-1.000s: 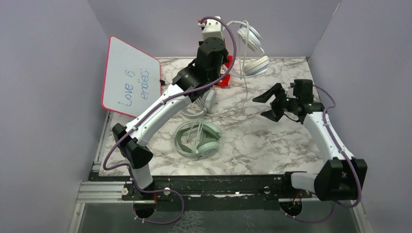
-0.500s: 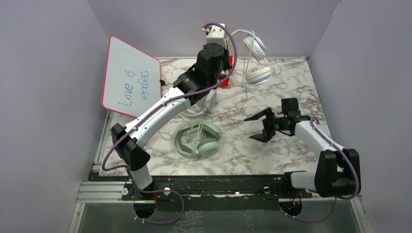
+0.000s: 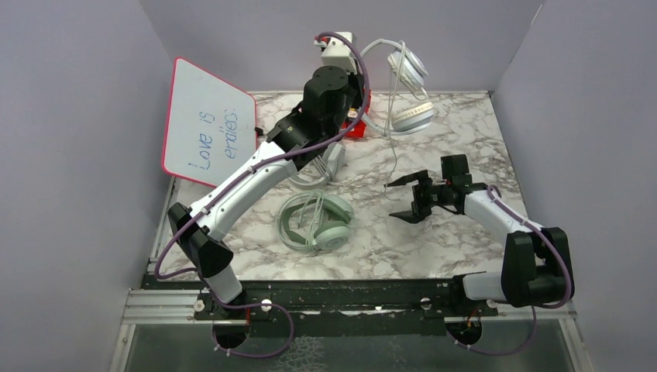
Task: Wrap the headphones
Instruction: Wrap the headphones cable around the headphones.
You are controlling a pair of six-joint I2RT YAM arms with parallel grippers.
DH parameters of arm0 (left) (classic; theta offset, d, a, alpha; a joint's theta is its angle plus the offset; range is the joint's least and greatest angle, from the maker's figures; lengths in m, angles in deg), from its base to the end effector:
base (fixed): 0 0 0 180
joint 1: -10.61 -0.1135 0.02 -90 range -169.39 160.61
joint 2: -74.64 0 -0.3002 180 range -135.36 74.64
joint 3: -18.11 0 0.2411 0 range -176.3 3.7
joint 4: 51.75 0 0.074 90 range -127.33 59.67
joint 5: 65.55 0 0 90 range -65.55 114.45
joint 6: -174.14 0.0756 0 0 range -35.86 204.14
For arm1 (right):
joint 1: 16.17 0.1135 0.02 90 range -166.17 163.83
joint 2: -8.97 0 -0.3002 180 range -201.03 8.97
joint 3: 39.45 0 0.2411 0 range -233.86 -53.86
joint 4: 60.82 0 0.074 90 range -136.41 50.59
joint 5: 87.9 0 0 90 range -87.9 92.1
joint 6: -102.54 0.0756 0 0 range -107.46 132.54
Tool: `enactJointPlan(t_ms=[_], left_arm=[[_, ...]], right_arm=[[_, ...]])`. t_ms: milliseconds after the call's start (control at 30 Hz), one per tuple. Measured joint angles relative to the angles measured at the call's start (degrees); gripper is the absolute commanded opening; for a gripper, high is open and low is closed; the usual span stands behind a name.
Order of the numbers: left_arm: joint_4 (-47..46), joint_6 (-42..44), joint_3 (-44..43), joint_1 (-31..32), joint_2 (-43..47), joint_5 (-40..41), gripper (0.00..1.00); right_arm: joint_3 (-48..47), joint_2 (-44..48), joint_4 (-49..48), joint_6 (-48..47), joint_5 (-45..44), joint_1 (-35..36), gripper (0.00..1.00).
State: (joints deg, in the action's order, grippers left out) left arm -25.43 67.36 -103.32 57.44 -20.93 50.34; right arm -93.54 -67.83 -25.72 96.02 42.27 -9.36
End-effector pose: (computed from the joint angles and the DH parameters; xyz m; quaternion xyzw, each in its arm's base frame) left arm 0.3033 -0.2751 0.5163 0.0270 0.7091 -0.2266 0.6671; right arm 0.2365 0.0774 0.2012 -0.4850 -0.7669 -0.4173 0.0503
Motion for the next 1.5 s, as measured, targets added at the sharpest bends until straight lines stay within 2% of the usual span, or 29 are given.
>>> enactJointPlan(t_ms=[67,167,333,400,533,667,767,967,1200,1333,1500], left_arm=[[-0.04,-0.15,0.22,0.00,0.00,-0.61,0.00],[-0.24,-0.61,0.79,0.00,0.00,-1.42,0.00],[-0.26,-1.11,1.09,0.00,0.00,-2.38,0.00],[-0.28,-1.27,1.11,0.00,0.11,-2.54,0.00],[-0.02,-1.97,1.44,0.00,0.81,-3.65,0.00],[0.00,-4.20,2.71,-0.11,2.71,-7.34,0.00],[0.07,-6.43,4.57,-0.17,4.92,-11.13,0.00],[0.26,-8.68,7.65,-0.26,7.17,-19.41,0.00],[1.01,-5.88,20.59,-0.31,12.46,-32.35,0.00],[4.13,-3.08,25.20,-0.26,14.32,-36.15,0.00],[6.23,0.61,29.92,-0.26,15.89,-38.23,0.00]], right_arm=[[-0.02,0.00,-0.68,1.31,-0.24,0.52,0.83],[-0.11,-0.07,-1.55,3.32,-1.25,2.64,0.68],[-0.11,-0.13,-3.54,7.26,-2.45,6.75,0.29],[0.11,-0.02,-4.44,8.83,-3.69,7.21,0.21],[1.55,-0.39,-8.07,11.13,-5.55,7.23,0.19],[0.46,-6.05,-12.74,10.43,-5.05,7.23,0.20],[-0.46,-8.31,-15.04,9.11,-4.96,7.23,0.11],[-1.81,-6.32,-19.34,5.20,-6.01,6.67,0.08],[-10.21,-6.05,-19.80,-9.16,-5.88,-0.17,0.07],[-13.81,-3.08,-20.94,-21.31,-3.65,-3.13,0.07],[-18.95,-0.09,-20.96,-30.97,-0.94,-3.63,0.04]])
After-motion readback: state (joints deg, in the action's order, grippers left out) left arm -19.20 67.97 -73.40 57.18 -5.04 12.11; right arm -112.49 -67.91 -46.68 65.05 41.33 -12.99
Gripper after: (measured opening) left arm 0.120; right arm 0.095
